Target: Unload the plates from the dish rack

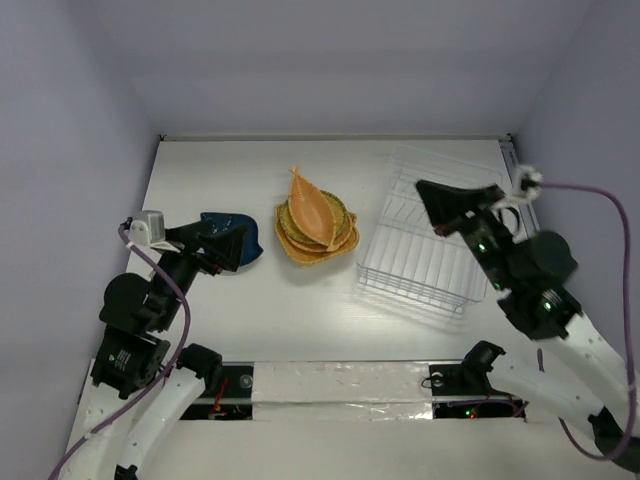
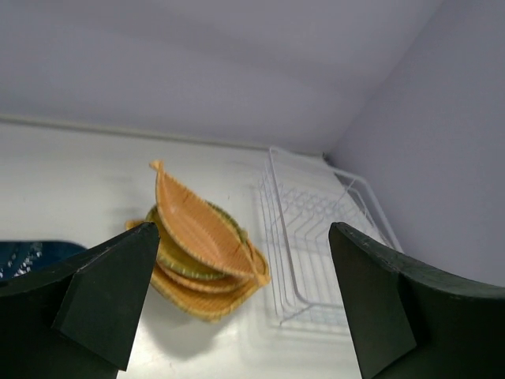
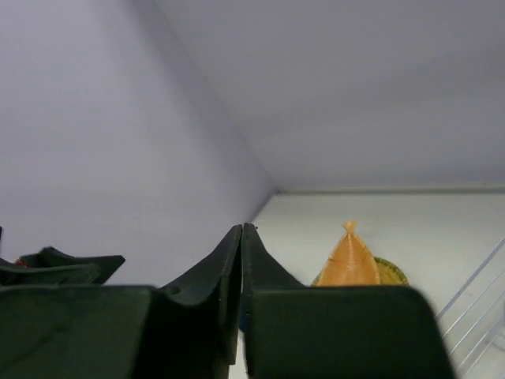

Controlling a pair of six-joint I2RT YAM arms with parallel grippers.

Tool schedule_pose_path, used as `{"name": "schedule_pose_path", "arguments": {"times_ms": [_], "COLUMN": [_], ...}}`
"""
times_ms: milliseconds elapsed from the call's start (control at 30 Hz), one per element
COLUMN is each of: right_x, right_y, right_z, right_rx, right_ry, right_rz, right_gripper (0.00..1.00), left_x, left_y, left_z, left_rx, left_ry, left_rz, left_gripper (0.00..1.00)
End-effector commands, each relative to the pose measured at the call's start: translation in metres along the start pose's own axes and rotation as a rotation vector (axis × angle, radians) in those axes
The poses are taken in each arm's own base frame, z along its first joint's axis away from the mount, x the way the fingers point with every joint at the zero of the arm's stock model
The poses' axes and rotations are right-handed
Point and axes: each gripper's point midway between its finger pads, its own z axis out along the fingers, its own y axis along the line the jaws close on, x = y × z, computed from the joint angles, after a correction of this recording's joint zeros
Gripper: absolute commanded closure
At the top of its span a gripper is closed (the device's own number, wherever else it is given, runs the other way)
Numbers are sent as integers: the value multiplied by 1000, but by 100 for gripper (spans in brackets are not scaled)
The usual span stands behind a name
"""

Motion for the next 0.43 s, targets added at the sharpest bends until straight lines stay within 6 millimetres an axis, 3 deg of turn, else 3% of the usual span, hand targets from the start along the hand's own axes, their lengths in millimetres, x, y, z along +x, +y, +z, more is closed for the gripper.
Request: {"name": "schedule_pose_path", "arguments": {"times_ms": [0,67,133,267,300,400], "right_x": [-24,-35,-28,-20,-17,-12], "right_y": [-12,-15,-22,-27,-28,-31], "right_z": [-34,-51,-55,-56,-55,-53], "right_rx": [12,18,36,44,48,59], "right_ry": [-145,-192,-183,-169,-159,-148], "right_rz": [8,9,1,2,1,4], "right_gripper": [100,100,100,66,53,39], "left_x": [-53,-61,-62,-58,-55,-51], "left_y": [-9,-9,-8,-11,-12,-12], "left_z": [-7,-9,-9,-6,-5,-3], "left_rx": [-5,-10,-14,7,15,13], "left_ry": [-178,-208,-215,-202,-194,-176], "left_rz": [12,16,15,5,5,6], "left_gripper": [12,12,12,12,13,12]}}
